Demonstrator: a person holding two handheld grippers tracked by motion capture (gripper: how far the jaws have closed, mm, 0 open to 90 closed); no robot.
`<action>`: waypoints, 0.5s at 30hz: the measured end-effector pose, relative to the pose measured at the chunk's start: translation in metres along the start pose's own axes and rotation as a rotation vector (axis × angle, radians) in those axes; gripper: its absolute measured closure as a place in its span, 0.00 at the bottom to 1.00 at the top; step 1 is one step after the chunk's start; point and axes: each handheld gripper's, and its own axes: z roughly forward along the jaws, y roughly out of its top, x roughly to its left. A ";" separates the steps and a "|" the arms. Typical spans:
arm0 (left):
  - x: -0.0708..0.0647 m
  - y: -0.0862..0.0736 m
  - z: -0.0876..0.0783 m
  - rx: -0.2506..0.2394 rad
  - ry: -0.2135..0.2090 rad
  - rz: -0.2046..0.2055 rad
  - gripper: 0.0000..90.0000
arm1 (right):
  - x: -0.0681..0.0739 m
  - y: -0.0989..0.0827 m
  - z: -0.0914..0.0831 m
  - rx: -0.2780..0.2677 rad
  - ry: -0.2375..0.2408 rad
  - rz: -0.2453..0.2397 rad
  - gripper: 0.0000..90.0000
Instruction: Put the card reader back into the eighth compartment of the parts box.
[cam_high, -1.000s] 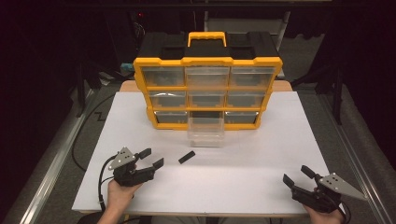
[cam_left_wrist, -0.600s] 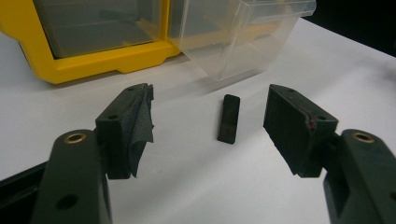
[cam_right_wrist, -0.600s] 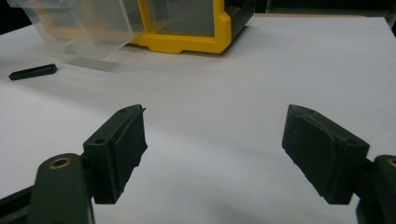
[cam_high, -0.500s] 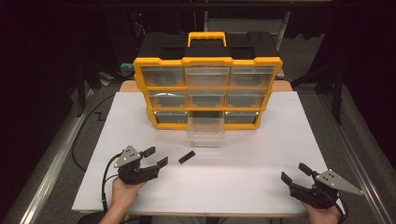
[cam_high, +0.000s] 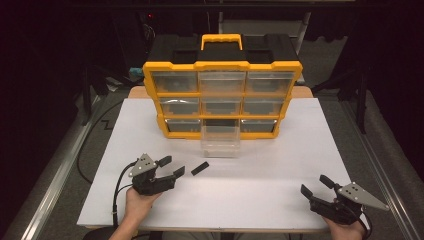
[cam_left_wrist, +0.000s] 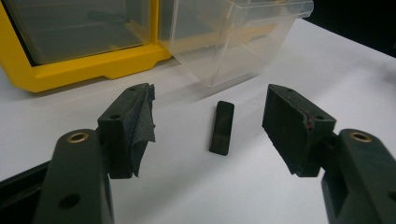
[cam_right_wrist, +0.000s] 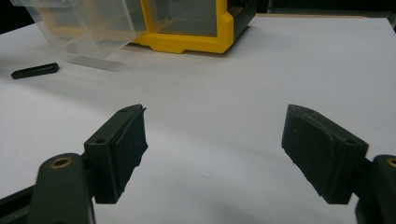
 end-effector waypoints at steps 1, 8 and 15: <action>0.000 0.000 0.001 0.001 0.000 -0.001 0.38 | 0.000 0.000 0.000 0.001 0.002 0.001 0.24; -0.003 0.003 0.009 0.014 -0.004 0.006 0.39 | 0.000 0.000 0.000 0.001 0.002 0.002 0.24; -0.010 0.011 0.022 0.061 -0.012 0.034 0.41 | 0.000 0.000 0.000 0.002 0.002 0.000 0.24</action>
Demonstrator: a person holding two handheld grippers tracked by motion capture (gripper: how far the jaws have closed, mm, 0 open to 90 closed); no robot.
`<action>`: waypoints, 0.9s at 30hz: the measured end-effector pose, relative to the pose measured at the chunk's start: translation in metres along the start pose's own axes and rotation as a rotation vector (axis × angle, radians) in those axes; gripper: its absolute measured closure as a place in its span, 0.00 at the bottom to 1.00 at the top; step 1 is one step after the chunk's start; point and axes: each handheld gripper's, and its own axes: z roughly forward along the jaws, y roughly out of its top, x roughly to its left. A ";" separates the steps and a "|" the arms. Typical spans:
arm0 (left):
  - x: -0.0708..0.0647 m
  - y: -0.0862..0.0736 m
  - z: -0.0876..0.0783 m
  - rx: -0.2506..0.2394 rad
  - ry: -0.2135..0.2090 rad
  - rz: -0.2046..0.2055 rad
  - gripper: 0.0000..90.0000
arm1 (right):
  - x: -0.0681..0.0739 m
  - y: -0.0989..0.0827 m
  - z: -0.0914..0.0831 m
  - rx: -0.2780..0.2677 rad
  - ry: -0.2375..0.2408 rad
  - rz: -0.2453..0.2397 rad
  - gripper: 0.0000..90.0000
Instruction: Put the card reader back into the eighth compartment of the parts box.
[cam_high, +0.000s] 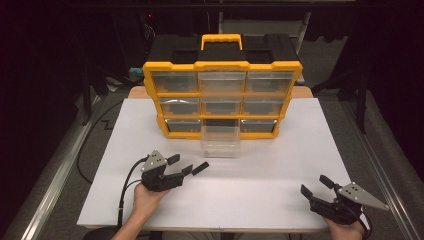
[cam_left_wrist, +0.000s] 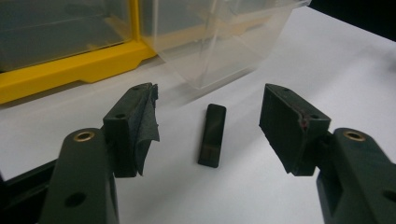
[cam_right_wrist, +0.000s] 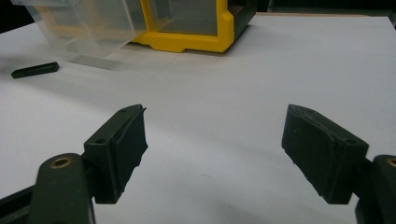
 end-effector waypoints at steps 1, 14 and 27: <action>-0.001 0.001 0.002 0.003 -0.001 0.006 0.41 | 0.000 0.000 0.000 0.000 -0.001 0.000 0.24; -0.005 0.022 0.026 0.172 -0.011 0.001 0.47 | 0.000 0.000 0.000 0.005 0.007 -0.006 0.24; -0.003 0.038 0.044 0.389 -0.002 0.026 0.55 | 0.001 0.000 0.000 0.008 0.008 -0.006 0.24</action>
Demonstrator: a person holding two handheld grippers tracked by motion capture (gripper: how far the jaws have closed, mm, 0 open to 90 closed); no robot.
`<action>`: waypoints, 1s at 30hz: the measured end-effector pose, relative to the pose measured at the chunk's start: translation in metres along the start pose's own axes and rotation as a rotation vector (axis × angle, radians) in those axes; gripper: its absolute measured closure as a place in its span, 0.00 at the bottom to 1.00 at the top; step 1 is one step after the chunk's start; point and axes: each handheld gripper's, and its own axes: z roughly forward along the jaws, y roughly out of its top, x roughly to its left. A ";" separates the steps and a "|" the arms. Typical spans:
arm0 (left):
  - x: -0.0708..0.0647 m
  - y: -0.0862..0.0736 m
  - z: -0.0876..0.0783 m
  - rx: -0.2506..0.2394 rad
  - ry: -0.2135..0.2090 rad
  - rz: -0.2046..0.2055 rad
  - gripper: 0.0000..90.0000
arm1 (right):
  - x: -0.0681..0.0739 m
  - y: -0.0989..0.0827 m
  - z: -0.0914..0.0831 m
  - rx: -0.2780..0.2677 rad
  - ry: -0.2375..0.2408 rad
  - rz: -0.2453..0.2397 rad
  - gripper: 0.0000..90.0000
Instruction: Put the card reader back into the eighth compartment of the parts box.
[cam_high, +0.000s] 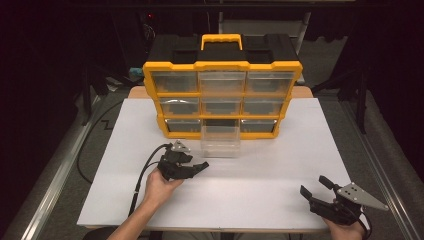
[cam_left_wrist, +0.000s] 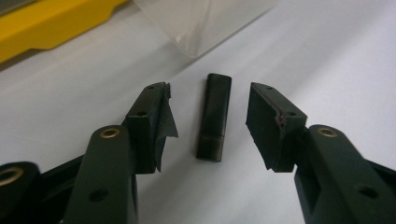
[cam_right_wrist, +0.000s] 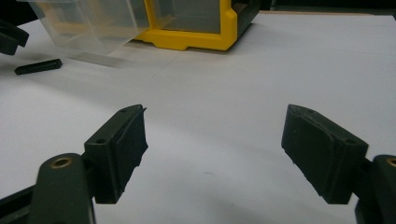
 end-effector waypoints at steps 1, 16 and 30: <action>0.001 0.001 0.001 0.018 -0.008 0.009 0.56 | 0.000 0.000 0.000 0.001 0.000 -0.001 0.24; -0.001 0.010 0.021 0.145 -0.002 0.047 0.67 | 0.000 0.000 0.000 0.002 0.004 -0.001 0.24; -0.005 0.010 0.024 0.179 0.013 0.089 0.81 | 0.000 0.000 0.000 0.002 0.004 -0.005 0.25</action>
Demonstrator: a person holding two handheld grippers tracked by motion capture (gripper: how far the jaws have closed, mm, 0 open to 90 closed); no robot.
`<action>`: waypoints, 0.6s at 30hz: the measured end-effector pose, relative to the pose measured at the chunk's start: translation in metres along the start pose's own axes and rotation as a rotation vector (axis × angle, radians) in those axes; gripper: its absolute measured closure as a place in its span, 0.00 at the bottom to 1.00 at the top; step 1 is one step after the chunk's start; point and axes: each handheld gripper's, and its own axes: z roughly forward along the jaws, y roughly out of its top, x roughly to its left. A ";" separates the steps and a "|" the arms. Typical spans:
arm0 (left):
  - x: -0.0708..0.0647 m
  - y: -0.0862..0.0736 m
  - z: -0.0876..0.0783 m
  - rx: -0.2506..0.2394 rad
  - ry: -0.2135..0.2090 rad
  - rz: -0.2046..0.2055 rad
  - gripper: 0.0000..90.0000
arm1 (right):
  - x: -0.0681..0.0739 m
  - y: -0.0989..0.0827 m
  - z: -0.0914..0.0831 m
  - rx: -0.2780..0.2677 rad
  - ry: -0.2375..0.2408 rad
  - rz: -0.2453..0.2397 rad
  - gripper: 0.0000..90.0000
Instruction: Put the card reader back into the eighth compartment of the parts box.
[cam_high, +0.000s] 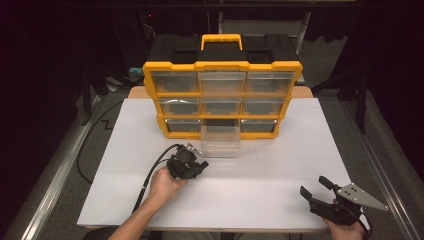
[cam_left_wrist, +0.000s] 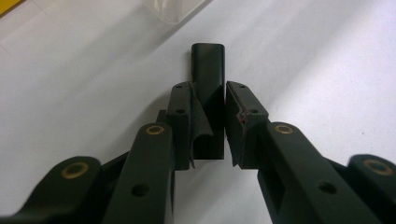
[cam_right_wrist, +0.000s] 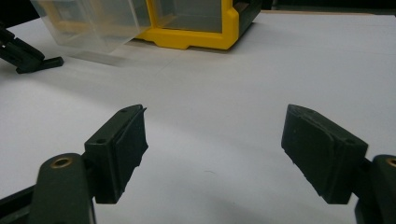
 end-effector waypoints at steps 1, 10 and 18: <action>0.000 0.000 0.000 -0.002 0.001 0.003 0.81 | 0.000 0.000 0.000 0.000 0.000 0.000 0.25; -0.004 -0.001 -0.004 -0.006 -0.012 0.033 0.81 | 0.000 0.000 0.000 -0.001 0.000 0.000 0.25; -0.012 -0.003 -0.013 -0.018 -0.048 0.062 0.81 | 0.000 0.000 0.000 0.001 0.000 0.002 0.25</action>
